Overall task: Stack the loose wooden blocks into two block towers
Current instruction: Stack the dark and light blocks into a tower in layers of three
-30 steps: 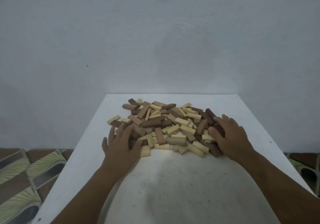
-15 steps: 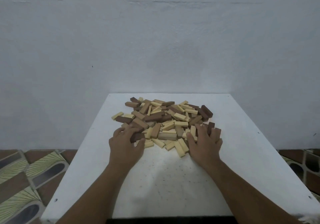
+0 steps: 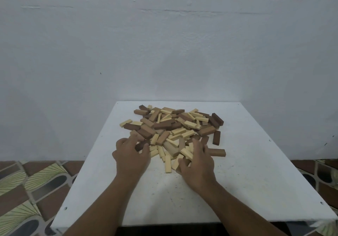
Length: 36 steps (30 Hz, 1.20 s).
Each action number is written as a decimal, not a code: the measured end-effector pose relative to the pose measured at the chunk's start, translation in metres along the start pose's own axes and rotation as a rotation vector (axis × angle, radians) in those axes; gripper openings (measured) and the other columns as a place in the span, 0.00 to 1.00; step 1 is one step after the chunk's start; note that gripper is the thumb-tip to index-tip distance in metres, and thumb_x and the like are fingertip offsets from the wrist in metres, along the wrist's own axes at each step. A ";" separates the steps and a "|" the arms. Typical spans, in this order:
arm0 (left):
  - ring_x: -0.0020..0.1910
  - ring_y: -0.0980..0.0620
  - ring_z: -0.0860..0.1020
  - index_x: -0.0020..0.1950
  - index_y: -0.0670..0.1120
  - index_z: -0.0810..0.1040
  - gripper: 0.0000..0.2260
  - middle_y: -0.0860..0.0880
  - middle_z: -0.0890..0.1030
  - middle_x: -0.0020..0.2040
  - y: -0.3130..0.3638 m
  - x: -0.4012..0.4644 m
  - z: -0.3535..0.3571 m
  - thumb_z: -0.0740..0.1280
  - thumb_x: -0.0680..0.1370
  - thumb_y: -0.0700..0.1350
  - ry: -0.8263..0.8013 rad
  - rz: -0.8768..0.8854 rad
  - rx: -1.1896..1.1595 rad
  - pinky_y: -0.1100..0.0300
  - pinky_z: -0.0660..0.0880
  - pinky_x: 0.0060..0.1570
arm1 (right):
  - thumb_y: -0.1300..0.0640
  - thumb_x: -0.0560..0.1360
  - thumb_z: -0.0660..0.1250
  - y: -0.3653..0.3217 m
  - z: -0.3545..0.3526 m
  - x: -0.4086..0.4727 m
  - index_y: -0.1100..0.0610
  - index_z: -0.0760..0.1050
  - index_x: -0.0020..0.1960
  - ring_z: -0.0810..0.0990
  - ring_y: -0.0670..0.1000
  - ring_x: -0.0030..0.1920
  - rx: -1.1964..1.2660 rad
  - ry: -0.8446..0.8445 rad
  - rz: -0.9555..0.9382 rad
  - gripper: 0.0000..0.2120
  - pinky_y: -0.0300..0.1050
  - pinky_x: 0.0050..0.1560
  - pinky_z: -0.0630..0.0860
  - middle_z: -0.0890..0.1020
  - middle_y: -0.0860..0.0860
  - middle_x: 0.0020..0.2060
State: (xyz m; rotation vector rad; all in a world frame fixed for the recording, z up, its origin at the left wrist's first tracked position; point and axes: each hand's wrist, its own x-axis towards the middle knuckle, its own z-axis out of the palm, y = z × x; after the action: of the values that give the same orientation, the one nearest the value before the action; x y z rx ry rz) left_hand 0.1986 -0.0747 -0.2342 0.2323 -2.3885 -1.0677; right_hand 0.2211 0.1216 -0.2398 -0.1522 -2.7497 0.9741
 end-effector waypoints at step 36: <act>0.50 0.54 0.74 0.49 0.51 0.83 0.06 0.56 0.81 0.44 0.106 0.015 0.075 0.69 0.75 0.46 -0.327 0.534 0.039 0.53 0.74 0.49 | 0.64 0.76 0.63 0.109 -0.091 0.066 0.53 0.79 0.57 0.75 0.47 0.60 0.076 0.150 -0.148 0.13 0.36 0.64 0.66 0.79 0.47 0.57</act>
State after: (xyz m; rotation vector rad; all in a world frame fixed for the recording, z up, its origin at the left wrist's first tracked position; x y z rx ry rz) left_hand 0.1524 0.0401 -0.1928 -0.5809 -2.5333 -0.8478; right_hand 0.1820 0.2728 -0.2288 -0.0079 -2.5435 0.9827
